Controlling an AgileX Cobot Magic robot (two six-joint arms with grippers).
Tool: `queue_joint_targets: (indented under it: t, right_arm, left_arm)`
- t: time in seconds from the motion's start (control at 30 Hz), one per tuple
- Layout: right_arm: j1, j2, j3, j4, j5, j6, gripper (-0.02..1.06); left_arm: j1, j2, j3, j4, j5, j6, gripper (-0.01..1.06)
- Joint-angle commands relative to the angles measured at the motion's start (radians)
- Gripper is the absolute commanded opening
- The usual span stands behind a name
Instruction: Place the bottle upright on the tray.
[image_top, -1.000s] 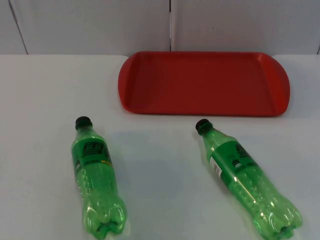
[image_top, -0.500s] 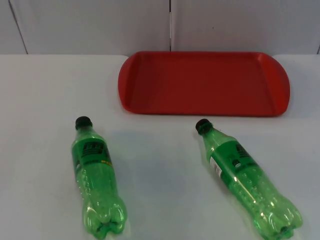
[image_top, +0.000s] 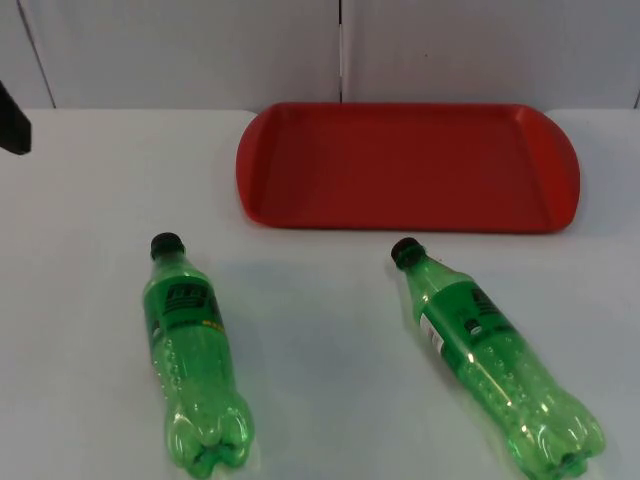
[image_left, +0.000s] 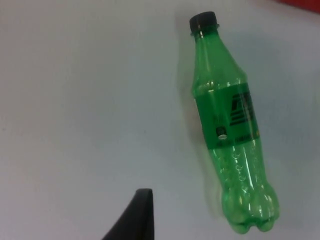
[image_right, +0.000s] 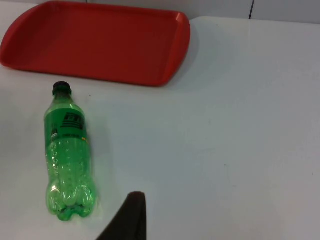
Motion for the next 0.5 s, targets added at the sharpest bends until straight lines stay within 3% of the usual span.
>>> queue_joint_targets:
  t: [0.0, 0.47]
  right_arm:
    - [-0.006, -0.003, 0.006, 0.002, -0.008, -0.012, 1.05]
    - [-0.006, -0.003, 0.006, 0.002, -0.008, -0.012, 1.05]
  left_arm:
    - [-0.044, 0.028, -0.007, 0.008, -0.046, -0.050, 1.05]
    - [-0.248, 0.253, -0.008, 0.129, -0.171, -0.315, 1.05]
